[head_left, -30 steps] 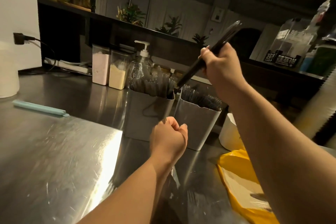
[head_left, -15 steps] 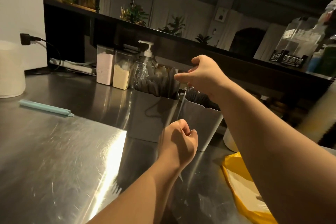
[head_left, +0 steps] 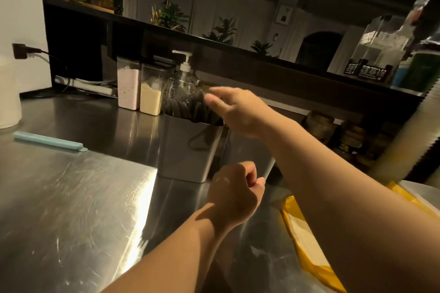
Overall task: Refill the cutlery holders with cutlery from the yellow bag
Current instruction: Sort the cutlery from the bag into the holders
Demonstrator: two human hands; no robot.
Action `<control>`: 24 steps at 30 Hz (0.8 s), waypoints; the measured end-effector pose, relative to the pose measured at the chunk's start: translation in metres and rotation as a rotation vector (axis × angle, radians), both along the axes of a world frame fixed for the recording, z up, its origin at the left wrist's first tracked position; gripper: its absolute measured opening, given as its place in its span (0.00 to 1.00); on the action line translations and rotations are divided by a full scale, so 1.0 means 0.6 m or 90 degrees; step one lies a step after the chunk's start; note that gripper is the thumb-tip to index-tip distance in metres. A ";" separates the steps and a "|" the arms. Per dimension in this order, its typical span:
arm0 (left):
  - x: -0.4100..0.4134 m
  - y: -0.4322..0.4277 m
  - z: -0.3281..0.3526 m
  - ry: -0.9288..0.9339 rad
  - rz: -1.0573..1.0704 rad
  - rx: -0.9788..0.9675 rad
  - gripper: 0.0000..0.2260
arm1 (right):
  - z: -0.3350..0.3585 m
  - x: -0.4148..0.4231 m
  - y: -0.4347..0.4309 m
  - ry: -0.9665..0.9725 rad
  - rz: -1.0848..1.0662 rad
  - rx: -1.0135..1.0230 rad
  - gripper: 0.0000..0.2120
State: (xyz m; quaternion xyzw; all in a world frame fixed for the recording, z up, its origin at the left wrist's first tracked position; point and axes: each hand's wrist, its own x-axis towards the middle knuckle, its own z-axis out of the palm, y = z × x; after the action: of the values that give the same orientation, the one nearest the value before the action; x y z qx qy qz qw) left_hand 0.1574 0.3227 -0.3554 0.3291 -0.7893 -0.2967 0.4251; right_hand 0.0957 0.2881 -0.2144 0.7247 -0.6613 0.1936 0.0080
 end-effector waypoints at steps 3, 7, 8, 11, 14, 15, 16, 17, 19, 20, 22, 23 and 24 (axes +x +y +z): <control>-0.001 0.006 -0.004 -0.018 -0.020 -0.032 0.20 | 0.015 -0.032 0.023 -0.056 -0.007 -0.143 0.24; -0.013 0.005 -0.016 -0.064 -0.067 -0.045 0.16 | -0.003 -0.116 0.102 -0.195 -0.037 -0.261 0.19; -0.011 0.001 -0.019 -0.081 -0.069 -0.038 0.14 | -0.016 -0.133 0.123 -0.206 -0.058 -0.283 0.17; -0.013 0.002 -0.020 -0.094 -0.025 -0.100 0.11 | -0.074 -0.182 0.196 -0.217 -0.136 -0.332 0.13; 0.014 -0.006 0.033 0.031 0.211 -0.366 0.11 | -0.142 -0.209 0.239 -0.203 -0.198 -0.351 0.11; 0.022 -0.014 0.062 0.053 0.285 -0.399 0.09 | -0.159 -0.220 0.249 -0.205 -0.213 -0.351 0.11; 0.034 -0.027 0.089 0.037 0.356 -0.408 0.08 | -0.173 -0.225 0.254 -0.210 -0.223 -0.340 0.11; 0.050 -0.043 0.119 -0.005 0.426 -0.392 0.12 | -0.184 -0.228 0.255 -0.209 -0.225 -0.329 0.11; 0.073 -0.085 0.165 -0.125 0.515 -0.342 0.22 | -0.191 -0.229 0.257 -0.199 -0.227 -0.310 0.12; 0.078 -0.105 0.182 -0.195 0.519 -0.311 0.25 | -0.190 -0.228 0.255 -0.191 -0.226 -0.308 0.11; 0.074 -0.136 0.197 -0.328 0.466 -0.217 0.28 | -0.193 -0.226 0.255 -0.169 -0.219 -0.285 0.10; 0.070 -0.148 0.196 -0.373 0.424 -0.161 0.28 | -0.196 -0.225 0.253 -0.155 -0.216 -0.253 0.10; 0.062 -0.154 0.192 -0.417 0.389 -0.133 0.29 | -0.200 -0.226 0.252 -0.145 -0.216 -0.211 0.10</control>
State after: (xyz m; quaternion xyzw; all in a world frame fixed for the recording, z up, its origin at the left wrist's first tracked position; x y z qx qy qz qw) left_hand 0.1948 0.2304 -0.2405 0.5786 -0.7745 0.0429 0.2522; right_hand -0.0401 0.4395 -0.3341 0.5661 -0.7290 0.3755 0.0842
